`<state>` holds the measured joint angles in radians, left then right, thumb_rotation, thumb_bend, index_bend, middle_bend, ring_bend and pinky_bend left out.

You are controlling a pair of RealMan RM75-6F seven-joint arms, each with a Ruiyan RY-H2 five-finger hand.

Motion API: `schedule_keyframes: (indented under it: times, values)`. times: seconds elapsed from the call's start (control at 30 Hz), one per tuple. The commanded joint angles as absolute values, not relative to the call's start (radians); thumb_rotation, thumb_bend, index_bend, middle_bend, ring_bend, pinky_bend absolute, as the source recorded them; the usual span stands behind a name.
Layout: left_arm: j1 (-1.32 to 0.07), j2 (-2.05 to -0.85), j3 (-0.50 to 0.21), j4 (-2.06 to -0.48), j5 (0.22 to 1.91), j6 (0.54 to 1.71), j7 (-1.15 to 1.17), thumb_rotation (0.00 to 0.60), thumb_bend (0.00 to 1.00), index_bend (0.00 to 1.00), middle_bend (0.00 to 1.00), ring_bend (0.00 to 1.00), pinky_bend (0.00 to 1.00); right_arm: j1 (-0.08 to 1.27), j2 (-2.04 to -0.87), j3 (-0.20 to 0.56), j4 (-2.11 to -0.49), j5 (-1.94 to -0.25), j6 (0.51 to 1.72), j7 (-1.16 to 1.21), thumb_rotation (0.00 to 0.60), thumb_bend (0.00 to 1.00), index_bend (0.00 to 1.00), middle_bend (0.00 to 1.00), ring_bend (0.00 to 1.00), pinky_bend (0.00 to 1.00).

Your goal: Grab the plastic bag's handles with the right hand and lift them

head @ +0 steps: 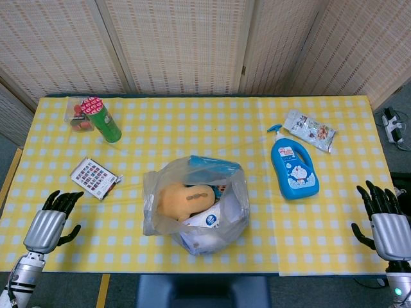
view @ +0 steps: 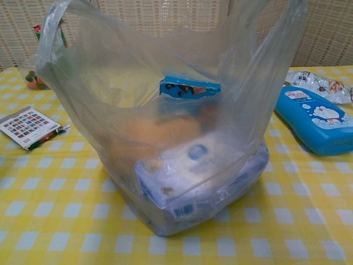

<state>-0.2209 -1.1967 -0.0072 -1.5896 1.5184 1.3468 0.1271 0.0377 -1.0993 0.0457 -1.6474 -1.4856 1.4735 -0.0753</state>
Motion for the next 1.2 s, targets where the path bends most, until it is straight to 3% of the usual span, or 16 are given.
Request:
schedule_keyframes:
  times: [0.03, 0.43, 0.9, 1.2]
  values:
    - [-0.218, -1.194, -0.007, -1.591, 1.520, 1.353, 0.124, 0.600, 0.38, 0.14, 0.20, 0.17, 0.11, 0.061, -1.077, 0.015, -1.635, -1.576, 1.451, 0.066, 0.600, 0.37, 0.00, 0.00, 0.00, 0.00]
    - [-0.218, -1.197, -0.003, -1.599, 1.531, 1.356, 0.131, 0.600, 0.38, 0.14, 0.20, 0.17, 0.11, 0.205, -1.022, -0.047, -1.646, -1.905, 1.437, 0.257, 0.600, 0.28, 0.00, 0.00, 0.00, 0.00]
    - [-0.211, -1.183, -0.006, -1.602, 1.538, 1.377, 0.106, 0.600, 0.38, 0.14, 0.20, 0.17, 0.11, 0.413, -1.011, -0.014, -1.769, -1.912, 1.231, 0.326, 0.600, 0.27, 0.00, 0.00, 0.00, 0.00]
    - [-0.210, -1.178, -0.007, -1.601, 1.539, 1.381, 0.096, 0.600, 0.38, 0.14, 0.20, 0.17, 0.11, 0.497, -1.035, -0.009, -1.811, -1.932, 1.191, 0.364, 0.600, 0.26, 0.00, 0.00, 0.00, 0.00]
